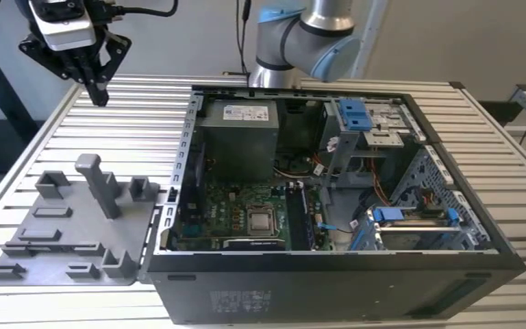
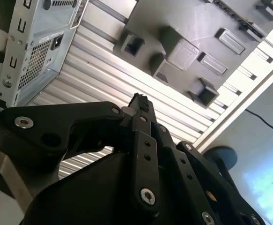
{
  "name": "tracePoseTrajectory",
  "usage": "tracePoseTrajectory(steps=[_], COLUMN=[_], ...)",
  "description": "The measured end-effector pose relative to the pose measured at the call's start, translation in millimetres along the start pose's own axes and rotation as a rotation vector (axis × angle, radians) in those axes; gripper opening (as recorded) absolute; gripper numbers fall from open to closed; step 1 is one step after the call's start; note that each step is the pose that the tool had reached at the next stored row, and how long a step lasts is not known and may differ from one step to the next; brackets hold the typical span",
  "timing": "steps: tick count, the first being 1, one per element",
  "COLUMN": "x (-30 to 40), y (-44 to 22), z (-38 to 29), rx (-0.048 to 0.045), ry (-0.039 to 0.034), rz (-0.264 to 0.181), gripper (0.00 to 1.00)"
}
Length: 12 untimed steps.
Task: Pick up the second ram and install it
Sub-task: 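Reach for the second ram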
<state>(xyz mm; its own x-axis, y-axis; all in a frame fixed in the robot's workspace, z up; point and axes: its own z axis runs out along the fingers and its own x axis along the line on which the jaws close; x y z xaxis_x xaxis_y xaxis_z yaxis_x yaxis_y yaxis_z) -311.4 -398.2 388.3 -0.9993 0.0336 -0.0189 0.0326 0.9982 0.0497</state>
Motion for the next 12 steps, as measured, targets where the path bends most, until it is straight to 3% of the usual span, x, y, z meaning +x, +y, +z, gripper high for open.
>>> tracePoseTrajectory(steps=[12], x=[28.0], y=[0.7], z=[0.0], rx=[-0.0006], ry=[0.001], rz=[-0.02], gripper=[0.11])
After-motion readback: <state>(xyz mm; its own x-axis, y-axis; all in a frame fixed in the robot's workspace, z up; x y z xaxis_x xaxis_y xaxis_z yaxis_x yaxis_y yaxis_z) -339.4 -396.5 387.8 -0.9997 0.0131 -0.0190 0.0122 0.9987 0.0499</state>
